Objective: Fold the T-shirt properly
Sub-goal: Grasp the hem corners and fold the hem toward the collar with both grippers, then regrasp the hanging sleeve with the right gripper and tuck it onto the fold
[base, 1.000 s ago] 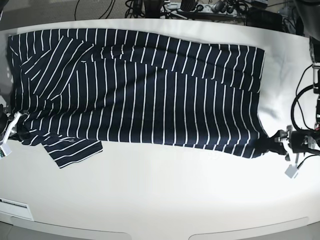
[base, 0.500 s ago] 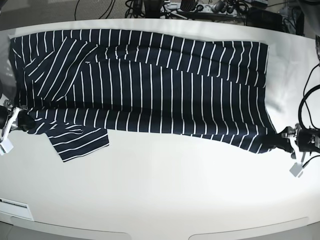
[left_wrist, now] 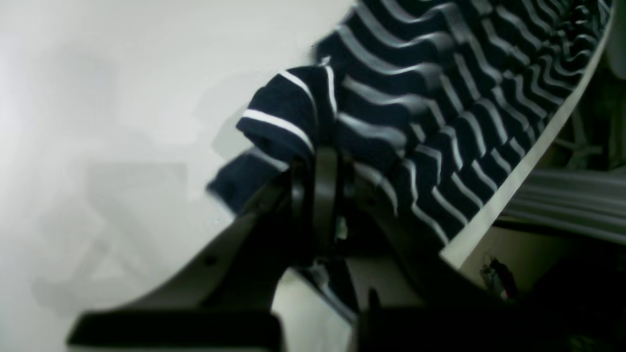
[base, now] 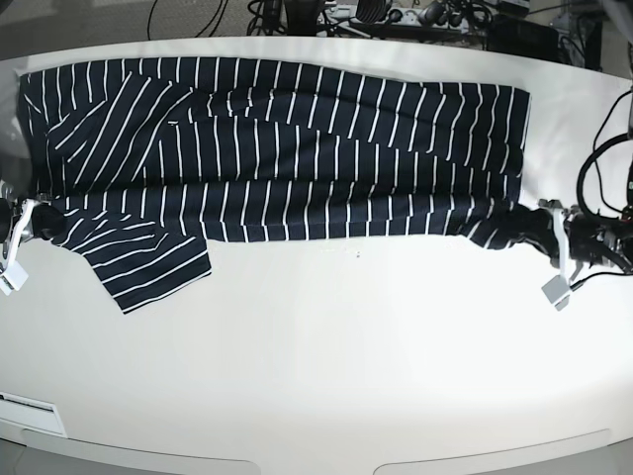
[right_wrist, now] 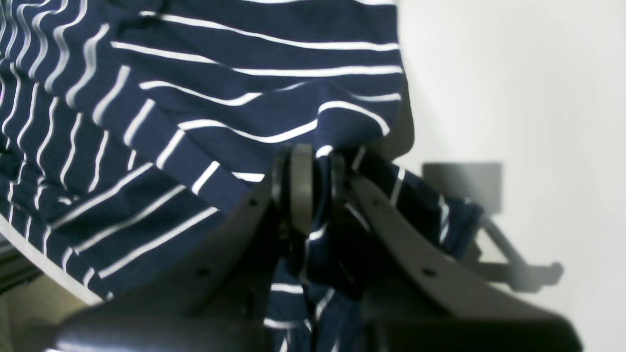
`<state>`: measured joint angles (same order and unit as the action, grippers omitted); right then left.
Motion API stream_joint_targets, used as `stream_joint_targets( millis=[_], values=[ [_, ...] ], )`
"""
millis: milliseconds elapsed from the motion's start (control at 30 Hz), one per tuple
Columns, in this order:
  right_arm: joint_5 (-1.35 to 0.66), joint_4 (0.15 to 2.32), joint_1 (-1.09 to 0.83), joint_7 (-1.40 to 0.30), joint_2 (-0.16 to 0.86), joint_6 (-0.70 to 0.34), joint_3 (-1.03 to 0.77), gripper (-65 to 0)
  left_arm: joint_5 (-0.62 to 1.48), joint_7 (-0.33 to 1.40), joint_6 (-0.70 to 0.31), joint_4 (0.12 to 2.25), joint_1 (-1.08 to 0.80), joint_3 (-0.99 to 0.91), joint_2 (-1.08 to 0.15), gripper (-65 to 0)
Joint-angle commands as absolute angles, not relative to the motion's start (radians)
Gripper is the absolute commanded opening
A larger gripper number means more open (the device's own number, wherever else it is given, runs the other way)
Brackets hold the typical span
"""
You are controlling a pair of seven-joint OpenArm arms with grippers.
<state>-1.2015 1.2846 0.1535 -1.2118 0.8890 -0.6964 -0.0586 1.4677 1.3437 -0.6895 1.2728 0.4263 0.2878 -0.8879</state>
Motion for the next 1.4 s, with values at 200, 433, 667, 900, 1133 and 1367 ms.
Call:
stream_joint_targets(
  millis=[200,433,667,900,1133,1367],
  values=[
    [-1.208,1.296,0.152,-1.233,0.928,-0.698,-0.071,-65.0,1.484,1.348,-0.698,1.283,0.428,0.275,-0.931,-65.0],
    [-1.205,1.296,0.119,-1.201,0.929,-0.698,-0.071,-65.0,1.484,1.333,-0.698,1.283,0.335,0.275,-0.931,-61.8],
    [-1.246,1.296,0.229,-1.203,0.934,-0.698,-0.072,-34.6,1.484,1.325,-0.698,1.283,0.284,0.275,-0.931,-33.2],
    [-1.381,1.296,0.299,-1.129,0.921,-0.698,-0.072,-34.6,1.484,1.325,-0.698,1.283,0.232,0.275,-0.931,-33.2],
    [-0.935,1.280,0.296,-0.873,0.732,-0.698,-0.072,-29.4,1.484,1.325,-0.698,1.283,0.226,0.275,-0.931,-33.2],
    [-0.700,1.220,0.296,-0.785,0.626,-0.619,-0.072,-29.1,1.484,1.325,-0.698,1.283,0.224,0.275,-0.931,-33.2]
  ],
)
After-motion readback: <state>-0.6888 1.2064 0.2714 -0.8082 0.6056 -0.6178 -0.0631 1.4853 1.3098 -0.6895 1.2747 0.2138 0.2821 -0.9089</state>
